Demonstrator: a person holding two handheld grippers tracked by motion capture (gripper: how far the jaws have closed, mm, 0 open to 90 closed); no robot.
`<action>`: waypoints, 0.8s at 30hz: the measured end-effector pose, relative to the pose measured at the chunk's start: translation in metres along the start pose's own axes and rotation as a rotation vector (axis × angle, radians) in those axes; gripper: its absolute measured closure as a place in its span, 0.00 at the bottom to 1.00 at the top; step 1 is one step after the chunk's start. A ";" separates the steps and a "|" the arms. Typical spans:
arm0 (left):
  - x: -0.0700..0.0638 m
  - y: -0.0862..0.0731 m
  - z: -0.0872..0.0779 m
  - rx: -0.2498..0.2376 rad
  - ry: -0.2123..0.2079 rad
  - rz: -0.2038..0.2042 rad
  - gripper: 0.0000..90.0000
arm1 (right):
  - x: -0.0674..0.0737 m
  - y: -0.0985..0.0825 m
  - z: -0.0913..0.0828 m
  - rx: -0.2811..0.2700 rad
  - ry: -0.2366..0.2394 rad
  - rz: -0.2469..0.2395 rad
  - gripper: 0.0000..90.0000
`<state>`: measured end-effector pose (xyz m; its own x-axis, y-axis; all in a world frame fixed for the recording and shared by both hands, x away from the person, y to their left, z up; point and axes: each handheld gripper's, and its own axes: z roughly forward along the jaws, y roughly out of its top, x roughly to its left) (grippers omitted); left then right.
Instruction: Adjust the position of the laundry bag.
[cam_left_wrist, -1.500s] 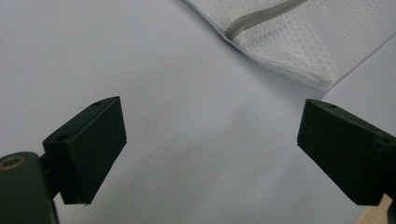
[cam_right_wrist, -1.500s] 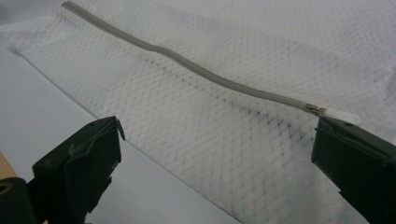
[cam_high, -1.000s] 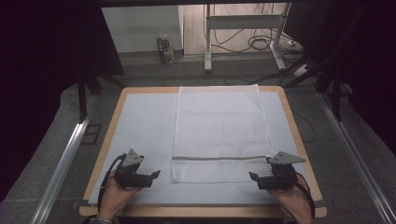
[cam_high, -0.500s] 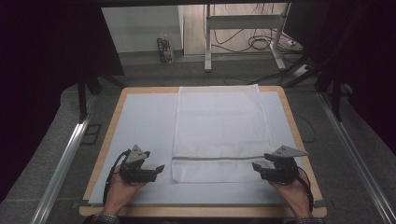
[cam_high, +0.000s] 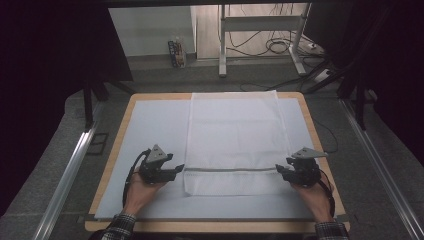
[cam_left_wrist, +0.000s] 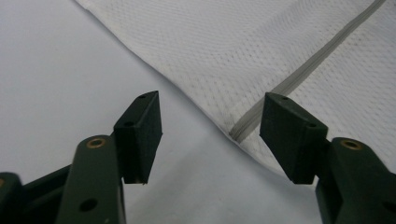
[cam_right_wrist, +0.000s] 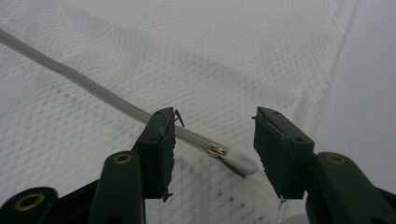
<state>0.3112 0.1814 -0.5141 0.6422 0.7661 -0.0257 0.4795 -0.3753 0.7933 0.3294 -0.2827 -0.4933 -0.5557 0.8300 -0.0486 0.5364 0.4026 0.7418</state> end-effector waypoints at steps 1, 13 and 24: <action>0.001 0.001 0.002 0.003 0.000 0.002 0.45 | -0.002 0.000 0.000 -0.001 -0.004 0.002 0.56; 0.001 0.013 0.029 0.027 -0.025 0.013 0.55 | -0.017 0.008 0.013 0.008 -0.046 0.002 0.76; 0.004 0.020 0.049 0.038 0.000 0.015 0.56 | -0.027 0.014 0.025 0.015 -0.049 0.005 0.82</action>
<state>0.3532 0.1515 -0.5279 0.6497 0.7601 -0.0143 0.4921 -0.4061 0.7700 0.3681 -0.2902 -0.4981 -0.5217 0.8495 -0.0781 0.5488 0.4043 0.7317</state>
